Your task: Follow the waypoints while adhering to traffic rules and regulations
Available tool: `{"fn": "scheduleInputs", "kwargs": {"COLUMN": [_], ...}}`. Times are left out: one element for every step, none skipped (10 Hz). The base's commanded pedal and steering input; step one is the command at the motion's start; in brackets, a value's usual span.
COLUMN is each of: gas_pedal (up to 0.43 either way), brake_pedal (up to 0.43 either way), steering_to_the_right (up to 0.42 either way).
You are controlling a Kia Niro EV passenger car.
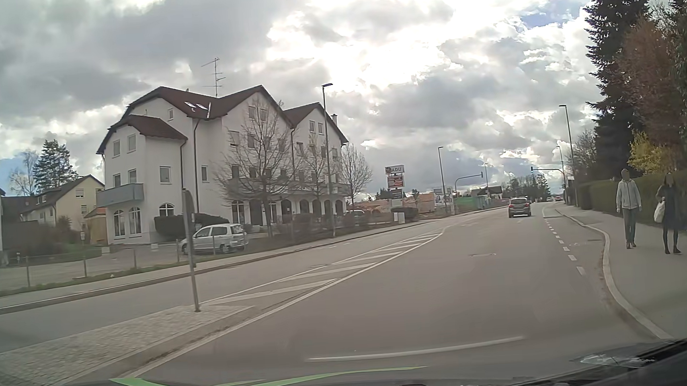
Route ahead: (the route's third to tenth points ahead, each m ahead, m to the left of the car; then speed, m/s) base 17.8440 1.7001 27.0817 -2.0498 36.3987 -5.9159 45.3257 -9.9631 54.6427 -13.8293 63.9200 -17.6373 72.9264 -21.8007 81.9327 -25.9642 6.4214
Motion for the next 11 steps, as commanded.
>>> {"fn": "scheduleInputs", "kwargs": {"gas_pedal": [0.299, 0.299, 0.299, 0.311, 0.311, 0.311, 0.319, 0.319, 0.319, 0.319, 0.331], "brake_pedal": [0.000, 0.000, 0.000, 0.000, 0.000, 0.000, 0.000, 0.000, 0.000, 0.000, 0.000], "steering_to_the_right": [0.175, 0.175, 0.174, 0.171, 0.164, 0.157, 0.150, 0.145, 0.136, 0.124, 0.112]}}
